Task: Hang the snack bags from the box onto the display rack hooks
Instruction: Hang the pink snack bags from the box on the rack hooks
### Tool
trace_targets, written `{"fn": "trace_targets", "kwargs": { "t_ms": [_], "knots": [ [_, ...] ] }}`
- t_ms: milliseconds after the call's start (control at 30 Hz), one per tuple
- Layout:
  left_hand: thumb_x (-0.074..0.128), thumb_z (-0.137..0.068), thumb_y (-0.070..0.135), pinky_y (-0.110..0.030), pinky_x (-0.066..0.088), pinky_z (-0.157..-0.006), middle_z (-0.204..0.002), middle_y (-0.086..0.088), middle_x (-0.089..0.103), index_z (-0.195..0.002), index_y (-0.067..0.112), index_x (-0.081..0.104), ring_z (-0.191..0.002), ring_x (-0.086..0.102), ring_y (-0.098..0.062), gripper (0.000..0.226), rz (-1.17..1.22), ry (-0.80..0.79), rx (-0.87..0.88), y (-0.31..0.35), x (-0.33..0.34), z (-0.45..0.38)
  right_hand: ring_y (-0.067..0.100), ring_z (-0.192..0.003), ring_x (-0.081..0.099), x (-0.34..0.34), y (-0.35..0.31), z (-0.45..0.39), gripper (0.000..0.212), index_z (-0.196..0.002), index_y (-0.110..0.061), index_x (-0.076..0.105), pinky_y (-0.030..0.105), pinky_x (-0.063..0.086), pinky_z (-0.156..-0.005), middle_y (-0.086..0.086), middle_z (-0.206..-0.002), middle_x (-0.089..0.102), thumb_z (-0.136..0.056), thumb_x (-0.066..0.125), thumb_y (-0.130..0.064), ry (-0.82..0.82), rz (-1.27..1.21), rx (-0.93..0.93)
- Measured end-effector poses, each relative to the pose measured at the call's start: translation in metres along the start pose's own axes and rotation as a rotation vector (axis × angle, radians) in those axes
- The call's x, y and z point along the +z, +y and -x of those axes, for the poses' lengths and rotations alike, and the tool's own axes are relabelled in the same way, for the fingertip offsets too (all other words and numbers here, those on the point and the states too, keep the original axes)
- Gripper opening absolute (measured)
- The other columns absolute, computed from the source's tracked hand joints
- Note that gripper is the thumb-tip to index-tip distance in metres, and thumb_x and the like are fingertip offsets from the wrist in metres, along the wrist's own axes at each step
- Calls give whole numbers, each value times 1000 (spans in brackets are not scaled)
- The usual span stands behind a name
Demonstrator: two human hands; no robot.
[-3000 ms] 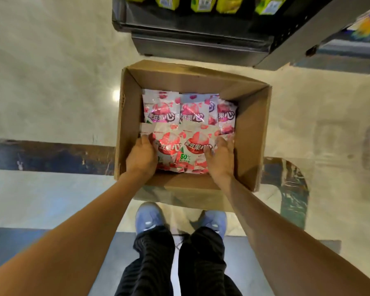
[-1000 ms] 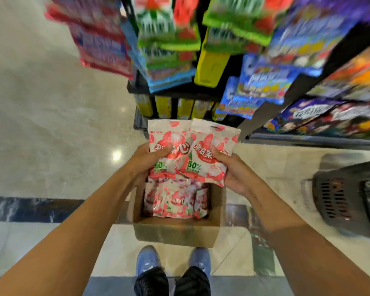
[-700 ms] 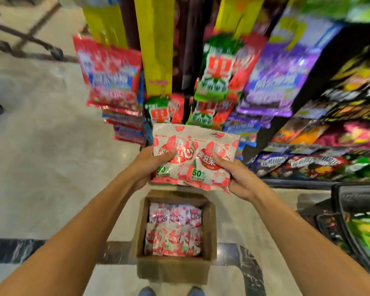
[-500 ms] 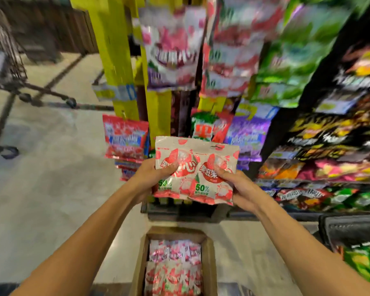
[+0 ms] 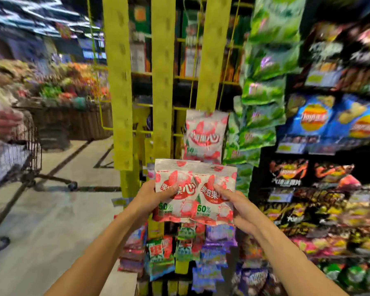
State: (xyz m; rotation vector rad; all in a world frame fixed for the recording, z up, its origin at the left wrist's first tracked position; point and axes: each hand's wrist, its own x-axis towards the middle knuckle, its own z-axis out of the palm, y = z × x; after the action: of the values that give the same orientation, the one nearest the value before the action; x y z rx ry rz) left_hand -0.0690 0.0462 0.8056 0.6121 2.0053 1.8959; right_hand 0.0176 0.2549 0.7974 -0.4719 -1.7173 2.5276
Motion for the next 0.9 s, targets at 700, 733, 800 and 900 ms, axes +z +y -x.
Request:
{"fn": "trace_targets", "kwargs": {
  "t_ms": [700, 733, 800, 900],
  "knots": [
    [68, -82, 15, -35, 55, -72, -89, -4, 73, -89, 17, 67, -81, 69, -21, 7, 53, 172, 229, 169, -53, -55, 31, -105, 65, 87, -178, -34, 71, -123, -13, 60, 49, 51, -91, 16, -116, 66, -81, 48, -68, 99, 135, -243],
    [68, -83, 15, -36, 55, -74, -90, -6, 73, -90, 16, 67, -82, 69, -23, 8, 51, 179, 231, 172, -57, -56, 30, -107, 64, 89, -181, -41, 79, -125, -14, 57, 49, 51, -91, 15, -120, 65, -74, 53, -74, 162, 161, -247],
    [68, -83, 14, -37, 55, -75, -91, -7, 73, -93, 14, 67, -83, 69, -23, 10, 46, 189, 238, 177, -64, -59, 29, -110, 62, 83, -182, -66, 107, -130, -15, 50, 51, 51, -90, 12, -128, 60, -51, 60, -86, 268, 176, -240],
    [66, -85, 14, -30, 52, -64, -88, -2, 72, -92, 15, 65, -79, 68, -19, 8, 45, 189, 258, 183, -70, -61, 30, -120, 54, 71, -181, -100, 123, -137, -18, 45, 53, 46, -96, 9, -137, 52, -38, 55, -91, 342, 174, -236]
  ]
}}
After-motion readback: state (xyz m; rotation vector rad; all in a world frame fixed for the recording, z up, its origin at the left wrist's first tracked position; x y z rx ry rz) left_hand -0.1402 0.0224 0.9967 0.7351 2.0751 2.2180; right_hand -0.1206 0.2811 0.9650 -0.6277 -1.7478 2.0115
